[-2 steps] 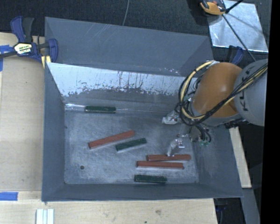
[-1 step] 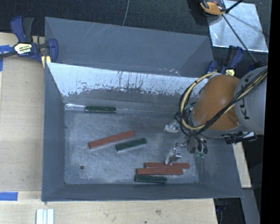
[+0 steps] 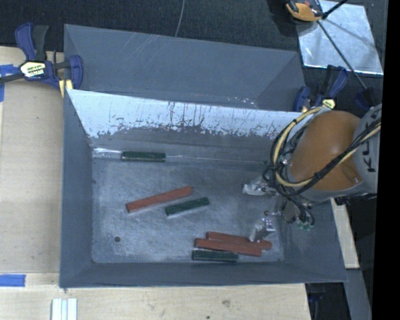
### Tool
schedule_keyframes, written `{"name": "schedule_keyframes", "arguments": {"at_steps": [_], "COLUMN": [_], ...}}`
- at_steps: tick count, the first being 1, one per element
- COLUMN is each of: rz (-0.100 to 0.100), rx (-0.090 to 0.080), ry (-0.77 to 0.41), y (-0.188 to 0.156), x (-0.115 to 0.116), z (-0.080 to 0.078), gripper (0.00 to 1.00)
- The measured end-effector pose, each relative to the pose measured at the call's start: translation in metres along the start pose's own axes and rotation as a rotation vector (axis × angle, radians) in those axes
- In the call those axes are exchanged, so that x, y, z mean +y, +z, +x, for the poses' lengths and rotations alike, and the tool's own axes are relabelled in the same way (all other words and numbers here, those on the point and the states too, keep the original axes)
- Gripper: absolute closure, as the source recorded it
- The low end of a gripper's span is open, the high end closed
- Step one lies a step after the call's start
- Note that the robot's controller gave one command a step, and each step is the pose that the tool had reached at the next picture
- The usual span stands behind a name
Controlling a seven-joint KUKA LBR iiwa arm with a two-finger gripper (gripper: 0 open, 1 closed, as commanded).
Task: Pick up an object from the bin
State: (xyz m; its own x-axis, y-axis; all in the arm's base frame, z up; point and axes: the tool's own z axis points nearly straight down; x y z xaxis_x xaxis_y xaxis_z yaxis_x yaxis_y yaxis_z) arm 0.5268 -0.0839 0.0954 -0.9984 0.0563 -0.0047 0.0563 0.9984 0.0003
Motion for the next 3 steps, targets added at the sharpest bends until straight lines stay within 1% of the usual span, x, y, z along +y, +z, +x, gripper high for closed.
{"name": "schedule_keyframes", "arguments": {"at_steps": [1, 2, 3], "rz": [0.003, 0.0, 0.0], "rx": [0.001, 0.001, 0.004], "ry": [-0.209, -0.12, -0.112], "y": [-0.005, -0.002, -0.011], "x": [0.016, 0.045, 0.065], "z": [-0.011, 0.02, -0.001], "gripper": [0.0, 0.0, 0.0]}}
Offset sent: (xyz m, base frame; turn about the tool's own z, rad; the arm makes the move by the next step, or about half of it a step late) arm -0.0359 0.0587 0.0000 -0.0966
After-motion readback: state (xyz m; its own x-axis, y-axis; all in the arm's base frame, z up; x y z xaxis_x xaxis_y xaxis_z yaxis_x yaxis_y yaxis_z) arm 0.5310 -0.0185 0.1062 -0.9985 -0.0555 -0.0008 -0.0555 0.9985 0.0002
